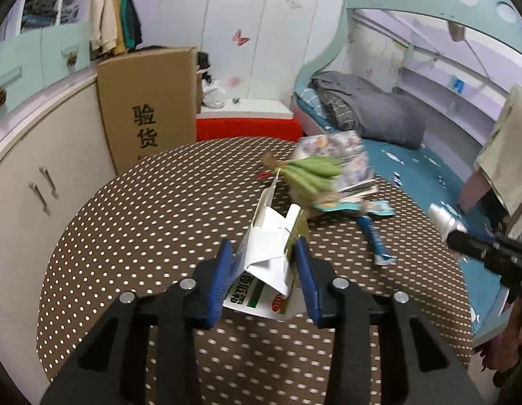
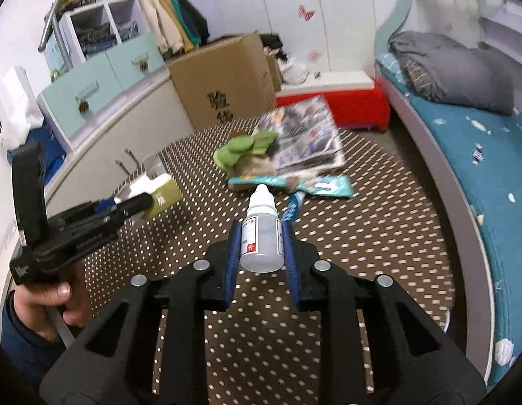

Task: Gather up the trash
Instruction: 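Grasp the white-green box with the left tool while the right tool grasps the white bottle, then carry box and bottle to the bin and open both tools over it, then move both tools back toward the table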

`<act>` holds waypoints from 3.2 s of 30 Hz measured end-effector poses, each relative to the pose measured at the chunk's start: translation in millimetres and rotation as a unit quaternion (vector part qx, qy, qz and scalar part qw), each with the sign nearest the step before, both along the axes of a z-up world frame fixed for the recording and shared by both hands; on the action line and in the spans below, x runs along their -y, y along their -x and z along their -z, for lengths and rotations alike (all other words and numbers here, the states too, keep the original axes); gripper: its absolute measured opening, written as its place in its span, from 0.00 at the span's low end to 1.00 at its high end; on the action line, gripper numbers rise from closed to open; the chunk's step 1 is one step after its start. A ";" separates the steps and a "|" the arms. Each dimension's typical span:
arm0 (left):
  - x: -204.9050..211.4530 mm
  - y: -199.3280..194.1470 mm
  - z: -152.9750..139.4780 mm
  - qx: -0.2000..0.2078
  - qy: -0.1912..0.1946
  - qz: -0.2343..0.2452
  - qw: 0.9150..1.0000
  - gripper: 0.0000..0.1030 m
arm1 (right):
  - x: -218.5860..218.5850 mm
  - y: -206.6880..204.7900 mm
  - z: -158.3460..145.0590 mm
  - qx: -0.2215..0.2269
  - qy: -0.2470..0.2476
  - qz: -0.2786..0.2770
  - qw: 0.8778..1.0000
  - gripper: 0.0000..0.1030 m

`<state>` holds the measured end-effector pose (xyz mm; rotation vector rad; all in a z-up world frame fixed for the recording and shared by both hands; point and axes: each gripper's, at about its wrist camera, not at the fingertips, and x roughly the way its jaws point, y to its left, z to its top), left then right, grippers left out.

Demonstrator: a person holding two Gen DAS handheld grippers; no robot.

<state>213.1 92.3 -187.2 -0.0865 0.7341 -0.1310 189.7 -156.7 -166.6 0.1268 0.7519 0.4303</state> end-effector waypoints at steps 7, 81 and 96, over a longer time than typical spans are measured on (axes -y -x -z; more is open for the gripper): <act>32.6 8.7 -16.9 0.012 0.010 0.022 1.000 0.35 | 44.8 18.8 -22.7 0.032 -0.014 0.033 0.999 0.23; 372.1 -30.7 9.5 -0.047 -0.017 0.244 0.968 0.87 | 316.0 28.5 89.4 -0.099 -0.091 0.369 0.920 0.94; 248.4 -16.0 -37.5 0.015 0.004 0.182 0.983 0.88 | 213.4 11.3 14.8 -0.043 -0.048 0.298 0.952 0.94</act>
